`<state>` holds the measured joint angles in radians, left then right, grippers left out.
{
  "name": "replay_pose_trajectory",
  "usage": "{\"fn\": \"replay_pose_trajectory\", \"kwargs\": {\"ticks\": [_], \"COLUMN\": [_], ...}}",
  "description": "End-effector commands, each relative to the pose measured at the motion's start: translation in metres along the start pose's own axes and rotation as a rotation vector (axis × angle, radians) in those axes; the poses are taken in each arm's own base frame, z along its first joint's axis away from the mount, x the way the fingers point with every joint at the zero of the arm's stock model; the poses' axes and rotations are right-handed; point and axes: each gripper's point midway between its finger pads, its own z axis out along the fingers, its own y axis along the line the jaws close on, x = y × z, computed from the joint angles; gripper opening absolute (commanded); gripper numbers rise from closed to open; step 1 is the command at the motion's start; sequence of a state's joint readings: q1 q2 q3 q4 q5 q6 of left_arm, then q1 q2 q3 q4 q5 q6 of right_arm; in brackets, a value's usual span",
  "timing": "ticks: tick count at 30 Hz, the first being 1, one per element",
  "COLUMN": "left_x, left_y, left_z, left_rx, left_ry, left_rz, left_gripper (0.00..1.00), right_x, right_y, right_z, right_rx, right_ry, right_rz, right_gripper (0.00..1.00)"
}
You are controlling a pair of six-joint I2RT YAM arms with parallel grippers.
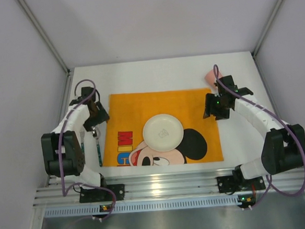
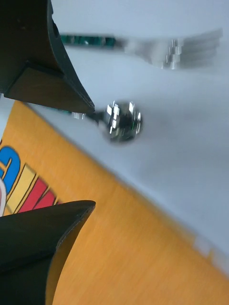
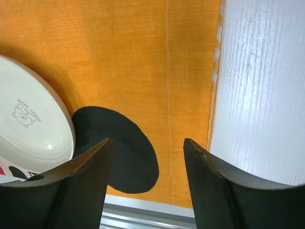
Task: Set the dinner table for one person
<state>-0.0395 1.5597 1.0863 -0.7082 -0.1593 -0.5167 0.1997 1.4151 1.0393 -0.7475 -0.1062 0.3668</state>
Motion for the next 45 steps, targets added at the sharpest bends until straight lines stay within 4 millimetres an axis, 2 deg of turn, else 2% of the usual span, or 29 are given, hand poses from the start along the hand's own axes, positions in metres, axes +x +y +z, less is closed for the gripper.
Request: {"fn": "replay_pose_trajectory", "kwargs": {"ticks": [1,7,11,16,20,25,28,29,30,31,32,34,36,37,39,40,42,43,44,45], "left_x": [0.022,0.034,0.051,0.053,0.063,0.059,0.055,0.055,0.054,0.051,0.048,0.036,0.023,0.005,-0.014,-0.037,-0.054,-0.074,-0.079,-0.086], "left_y": [0.057,0.072,0.086,0.084,0.084,0.085,0.086,0.086,0.087,0.089,0.088,0.084,0.079,0.078,0.076,0.072,0.070,0.060,0.056,0.049], "left_z": [0.009,0.015,0.023,0.028,0.042,0.051,0.059,0.063,0.066,0.068,0.071,0.067,0.057,0.043,0.027,0.013,-0.003,-0.016,-0.023,-0.028], "left_rx": [-0.168,-0.199,-0.255,-0.249,-0.251,-0.272,-0.285,-0.295,-0.302,-0.317,-0.322,-0.317,-0.299,-0.300,-0.306,-0.299,-0.307,-0.288,-0.281,-0.261], "left_ry": [0.133,0.160,0.203,0.213,0.274,0.259,0.248,0.257,0.257,0.252,0.255,0.233,0.190,0.132,0.069,0.003,-0.035,-0.088,-0.104,-0.121], "left_rz": [-0.002,0.028,0.050,0.047,0.052,0.040,0.042,0.047,0.052,0.058,0.063,0.064,0.056,0.051,0.058,0.054,0.066,0.059,0.061,0.057], "left_gripper": [0.78,0.76,0.71,0.56,0.45,0.41,0.33,0.24,0.21,0.18,0.07,0.00,0.00,0.00,0.00,0.00,0.00,0.00,0.00,0.00], "right_x": [-0.003,0.006,0.005,0.001,0.000,0.000,0.000,0.000,-0.001,-0.002,-0.003,-0.006,-0.009,-0.012,-0.017,-0.022,-0.026,-0.030,-0.033,-0.034], "right_y": [-0.001,-0.007,-0.006,-0.005,-0.004,-0.005,-0.005,-0.004,-0.003,-0.003,-0.004,-0.004,-0.003,-0.001,0.005,0.010,0.022,0.031,0.042,0.050], "right_z": [-0.007,0.000,0.005,0.007,0.012,0.015,0.018,0.018,0.018,0.019,0.018,0.013,0.009,0.004,-0.001,-0.007,-0.012,-0.017,-0.021,-0.024], "right_rx": [-0.012,0.005,0.005,0.001,0.004,0.007,0.006,0.003,-0.002,-0.003,0.003,0.003,0.000,-0.010,-0.039,-0.059,-0.123,-0.160,-0.219,-0.257], "right_ry": [-0.039,-0.013,-0.003,0.003,0.013,0.024,0.030,0.030,0.028,0.029,0.023,-0.001,-0.021,-0.040,-0.063,-0.085,-0.094,-0.109,-0.114,-0.115], "right_rz": [0.001,-0.006,-0.007,-0.011,-0.016,-0.015,-0.011,-0.013,-0.013,-0.012,-0.011,-0.016,-0.015,-0.018,-0.022,-0.026,-0.040,-0.051,-0.061,-0.072], "right_gripper": [0.62,0.62,0.62,0.62,0.62,0.61,0.61,0.61,0.61,0.61,0.62,0.64,0.67,0.70,0.81,0.82,0.87,0.93,1.00,1.00]}}
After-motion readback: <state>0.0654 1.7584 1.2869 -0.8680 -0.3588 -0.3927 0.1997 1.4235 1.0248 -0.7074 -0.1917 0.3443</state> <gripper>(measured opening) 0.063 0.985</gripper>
